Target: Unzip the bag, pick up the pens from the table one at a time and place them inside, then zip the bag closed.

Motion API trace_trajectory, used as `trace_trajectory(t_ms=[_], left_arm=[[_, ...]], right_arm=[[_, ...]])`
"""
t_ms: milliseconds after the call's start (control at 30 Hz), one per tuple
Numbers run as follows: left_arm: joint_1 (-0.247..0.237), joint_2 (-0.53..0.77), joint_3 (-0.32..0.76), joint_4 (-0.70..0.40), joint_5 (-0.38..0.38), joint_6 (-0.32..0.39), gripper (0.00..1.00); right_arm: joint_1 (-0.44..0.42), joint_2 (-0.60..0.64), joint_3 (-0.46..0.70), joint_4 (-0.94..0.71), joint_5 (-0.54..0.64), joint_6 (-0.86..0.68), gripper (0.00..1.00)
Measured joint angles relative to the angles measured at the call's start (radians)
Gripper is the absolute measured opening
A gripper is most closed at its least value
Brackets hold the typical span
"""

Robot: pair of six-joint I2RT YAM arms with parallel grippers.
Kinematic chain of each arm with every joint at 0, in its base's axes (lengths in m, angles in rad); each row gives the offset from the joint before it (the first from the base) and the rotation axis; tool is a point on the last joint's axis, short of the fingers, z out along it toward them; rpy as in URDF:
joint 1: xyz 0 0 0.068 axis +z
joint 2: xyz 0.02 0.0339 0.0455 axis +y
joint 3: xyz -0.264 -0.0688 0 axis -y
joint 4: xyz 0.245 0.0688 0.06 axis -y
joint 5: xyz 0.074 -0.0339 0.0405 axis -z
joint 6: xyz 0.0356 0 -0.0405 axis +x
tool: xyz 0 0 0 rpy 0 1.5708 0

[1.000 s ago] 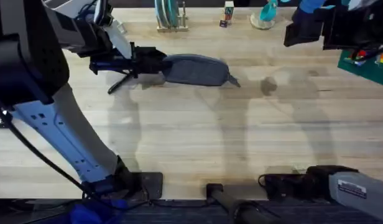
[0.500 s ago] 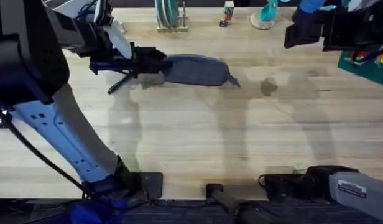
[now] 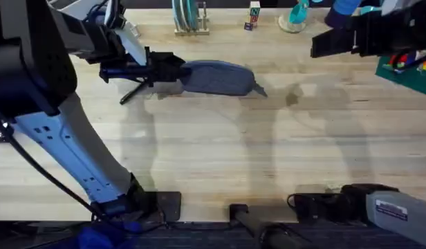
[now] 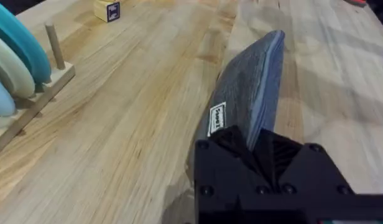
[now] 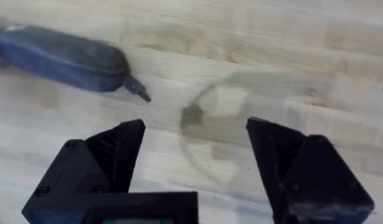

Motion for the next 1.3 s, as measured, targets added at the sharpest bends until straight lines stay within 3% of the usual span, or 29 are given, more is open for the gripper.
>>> trace_trajectory(t_ms=[533, 800, 1300], left_arm=[[0.0, 0.0, 0.0, 0.004, 0.0, 0.0, 0.042], [0.0, 0.0, 0.0, 0.004, 0.0, 0.0, 0.042], [0.0, 0.0, 0.0, 0.008, 0.0, 0.0, 0.042]], right_arm=[[0.0, 0.0, 0.0, -0.033, -0.231, -0.373, 0.996], [-0.002, 0.01, 0.0, -0.093, -0.289, -0.525, 0.996], [0.003, 0.286, 0.002, 0.033, -0.331, -0.634, 0.996]])
